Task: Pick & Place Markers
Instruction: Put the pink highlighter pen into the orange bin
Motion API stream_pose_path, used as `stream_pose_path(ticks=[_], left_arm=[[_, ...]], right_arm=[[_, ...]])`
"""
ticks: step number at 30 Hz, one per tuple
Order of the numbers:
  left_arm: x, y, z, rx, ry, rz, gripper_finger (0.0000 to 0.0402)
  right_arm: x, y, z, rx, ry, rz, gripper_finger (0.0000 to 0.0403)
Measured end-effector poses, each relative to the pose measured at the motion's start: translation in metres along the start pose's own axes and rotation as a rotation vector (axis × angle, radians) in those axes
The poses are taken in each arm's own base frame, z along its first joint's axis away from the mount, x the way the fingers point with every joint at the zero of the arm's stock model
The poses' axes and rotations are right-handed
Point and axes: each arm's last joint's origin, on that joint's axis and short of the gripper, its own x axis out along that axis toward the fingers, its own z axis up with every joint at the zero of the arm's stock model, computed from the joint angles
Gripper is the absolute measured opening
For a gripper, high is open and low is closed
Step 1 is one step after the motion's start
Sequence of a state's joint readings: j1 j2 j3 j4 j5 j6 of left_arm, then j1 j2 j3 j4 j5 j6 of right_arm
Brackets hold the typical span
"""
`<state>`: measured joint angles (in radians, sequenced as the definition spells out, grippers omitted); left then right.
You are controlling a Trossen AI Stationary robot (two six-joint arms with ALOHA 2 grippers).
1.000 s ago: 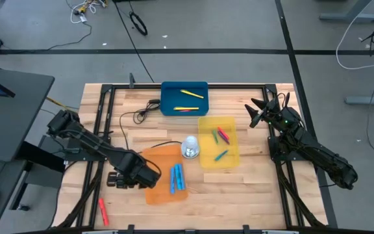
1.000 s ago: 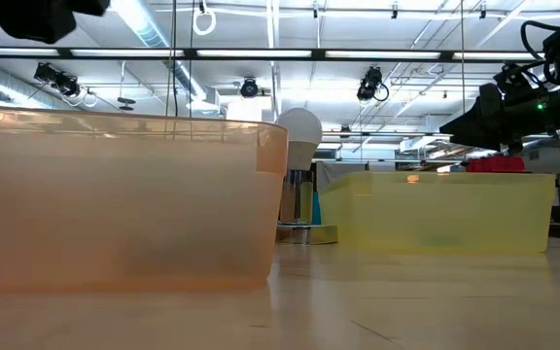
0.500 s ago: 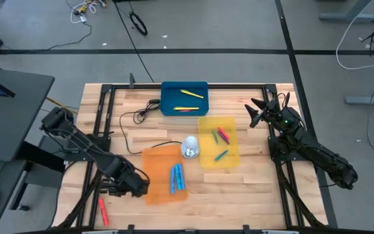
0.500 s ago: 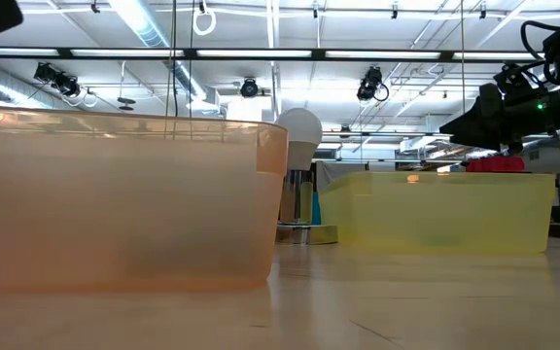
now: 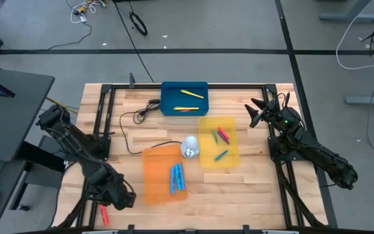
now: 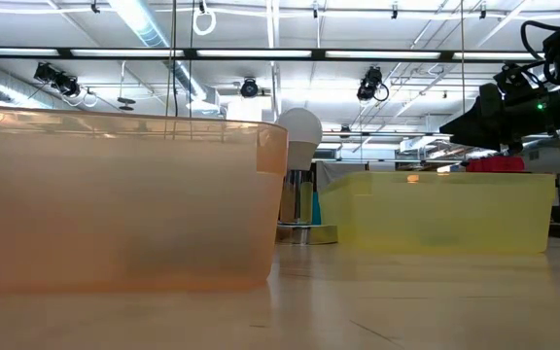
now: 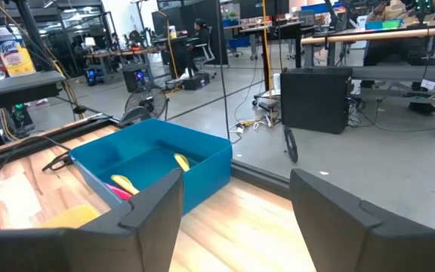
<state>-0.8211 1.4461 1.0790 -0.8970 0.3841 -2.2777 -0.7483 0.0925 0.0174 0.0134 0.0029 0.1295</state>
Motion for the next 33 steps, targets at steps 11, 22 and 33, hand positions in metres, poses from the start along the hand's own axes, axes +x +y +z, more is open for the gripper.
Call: stream_pose_path(ticks=[11, 22, 33], left_arm=[[0.007, 0.005, -0.002, 0.004, 0.065, 0.008, 0.0234], [0.006, 0.000, 0.000, 0.031, 0.023, -0.071, 0.0233], [0.042, 0.000, -0.003, -0.218, 0.028, 0.158, 0.0233]], right_arm=[[0.000, 0.000, 0.000, 0.000, 0.000, 0.000, 0.0245], [0.000, 0.000, 0.000, 0.000, -0.001, 0.000, 0.0245], [0.000, 0.000, 0.000, 0.000, 0.000, 0.000, 0.0245]])
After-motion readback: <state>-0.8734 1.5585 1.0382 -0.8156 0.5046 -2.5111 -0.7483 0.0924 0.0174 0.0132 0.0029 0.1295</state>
